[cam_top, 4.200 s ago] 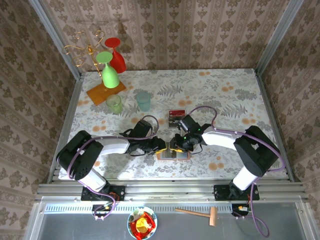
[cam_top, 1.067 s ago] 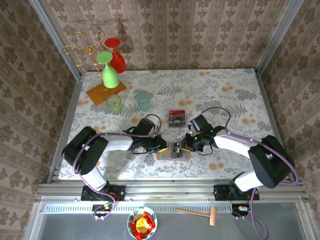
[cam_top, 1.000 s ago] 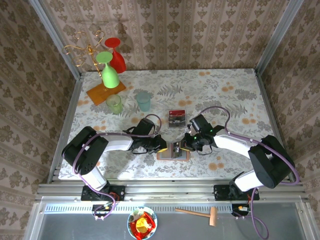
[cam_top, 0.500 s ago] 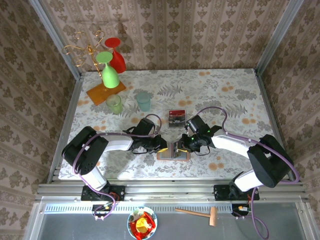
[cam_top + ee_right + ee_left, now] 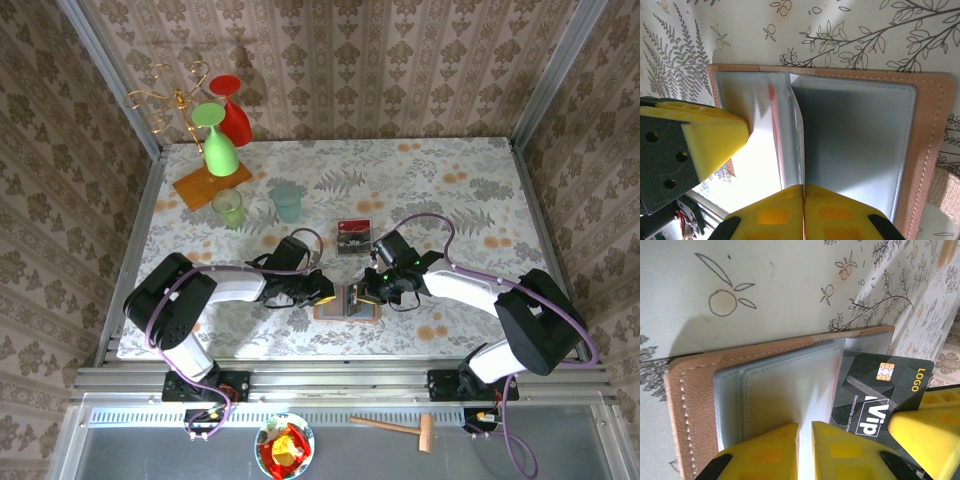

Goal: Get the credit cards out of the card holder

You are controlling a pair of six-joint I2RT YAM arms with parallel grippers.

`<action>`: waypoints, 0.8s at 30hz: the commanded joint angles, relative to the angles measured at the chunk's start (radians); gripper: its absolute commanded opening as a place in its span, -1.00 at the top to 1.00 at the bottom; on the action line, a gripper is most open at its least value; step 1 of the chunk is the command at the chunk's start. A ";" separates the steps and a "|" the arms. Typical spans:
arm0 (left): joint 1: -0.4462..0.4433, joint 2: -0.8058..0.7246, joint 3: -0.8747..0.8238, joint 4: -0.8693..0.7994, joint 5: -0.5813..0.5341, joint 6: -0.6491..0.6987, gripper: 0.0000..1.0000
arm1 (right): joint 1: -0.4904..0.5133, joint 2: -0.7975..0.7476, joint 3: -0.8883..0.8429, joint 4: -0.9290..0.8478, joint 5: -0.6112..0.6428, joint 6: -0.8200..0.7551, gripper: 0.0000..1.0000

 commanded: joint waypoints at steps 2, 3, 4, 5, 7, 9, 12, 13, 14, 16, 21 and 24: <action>0.001 -0.020 -0.031 -0.017 -0.006 -0.007 0.67 | 0.008 0.001 0.023 -0.023 0.024 -0.012 0.83; 0.002 -0.024 -0.034 -0.016 -0.008 -0.008 0.67 | 0.008 0.007 0.028 -0.020 0.018 -0.015 0.83; 0.001 -0.026 -0.037 -0.016 -0.009 -0.009 0.67 | 0.008 0.014 0.031 -0.017 0.012 -0.019 0.84; 0.001 -0.028 -0.040 -0.016 -0.012 -0.010 0.67 | 0.008 0.021 0.036 -0.016 0.009 -0.022 0.84; 0.002 -0.032 -0.045 -0.014 -0.015 -0.012 0.67 | 0.010 0.034 0.044 -0.011 0.000 -0.028 0.85; 0.002 -0.037 -0.050 -0.010 -0.016 -0.015 0.67 | 0.012 0.046 0.049 -0.009 -0.007 -0.031 0.86; 0.000 -0.043 -0.056 -0.007 -0.019 -0.016 0.66 | 0.014 0.057 0.056 -0.004 -0.013 -0.032 0.87; 0.003 -0.043 -0.056 -0.009 -0.019 -0.017 0.66 | 0.014 0.060 0.056 -0.004 -0.013 -0.032 0.87; 0.002 -0.045 -0.058 -0.009 -0.019 -0.018 0.66 | 0.016 0.060 0.057 -0.003 -0.013 -0.030 0.86; 0.003 -0.049 -0.056 -0.010 -0.021 -0.019 0.66 | 0.017 0.061 0.059 -0.005 -0.014 -0.030 0.87; 0.012 -0.062 -0.044 -0.019 -0.017 -0.016 0.64 | 0.018 0.042 0.068 -0.031 0.004 -0.039 0.86; 0.018 -0.075 -0.025 -0.040 -0.017 -0.004 0.63 | 0.016 0.024 0.089 -0.072 0.022 -0.057 0.86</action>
